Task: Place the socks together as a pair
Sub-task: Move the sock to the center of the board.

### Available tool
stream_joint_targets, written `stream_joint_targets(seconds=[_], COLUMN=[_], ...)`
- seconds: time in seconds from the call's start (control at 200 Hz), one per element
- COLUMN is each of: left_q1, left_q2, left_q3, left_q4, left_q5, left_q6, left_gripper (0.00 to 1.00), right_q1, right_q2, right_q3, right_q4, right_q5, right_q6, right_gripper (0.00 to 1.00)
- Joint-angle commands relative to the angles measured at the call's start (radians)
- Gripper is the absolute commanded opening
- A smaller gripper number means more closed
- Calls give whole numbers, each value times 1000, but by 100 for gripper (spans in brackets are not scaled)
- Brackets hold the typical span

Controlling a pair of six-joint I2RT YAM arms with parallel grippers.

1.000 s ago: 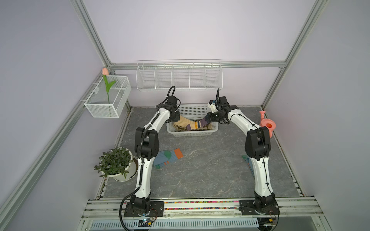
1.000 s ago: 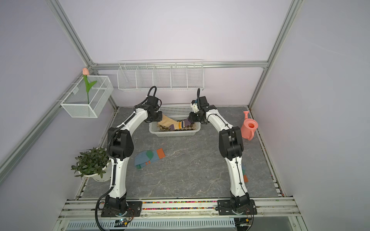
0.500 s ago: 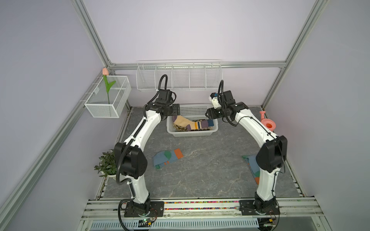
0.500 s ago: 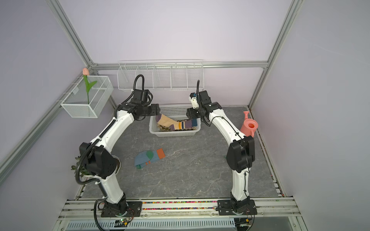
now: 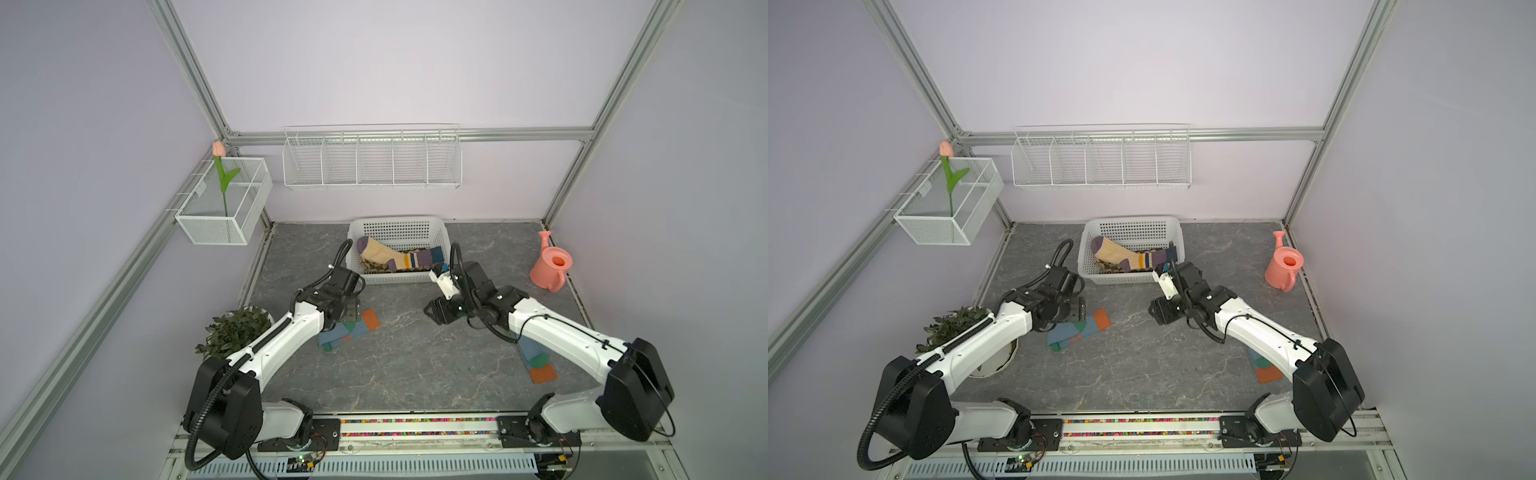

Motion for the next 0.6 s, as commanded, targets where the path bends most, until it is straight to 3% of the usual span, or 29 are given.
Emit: stream_joint_targets(seconds=[0.0, 0.355, 0.45, 0.595], left_q1=[-4, -6, -25, -86], left_q2=[35, 274, 284, 275], left_q3=[-22, -2, 4, 1], left_q4=[113, 223, 226, 271], left_q5=[-22, 137, 152, 273], left_q6=[-67, -48, -44, -61], left_gripper=[85, 85, 85, 83], right_q1=[18, 38, 38, 38], right_q2=[-18, -37, -38, -58], right_q3=[-49, -109, -114, -119], right_q4=[90, 86, 79, 64], right_q5=[-7, 27, 33, 48], right_q6=[46, 32, 26, 22], right_gripper=[62, 62, 62, 62])
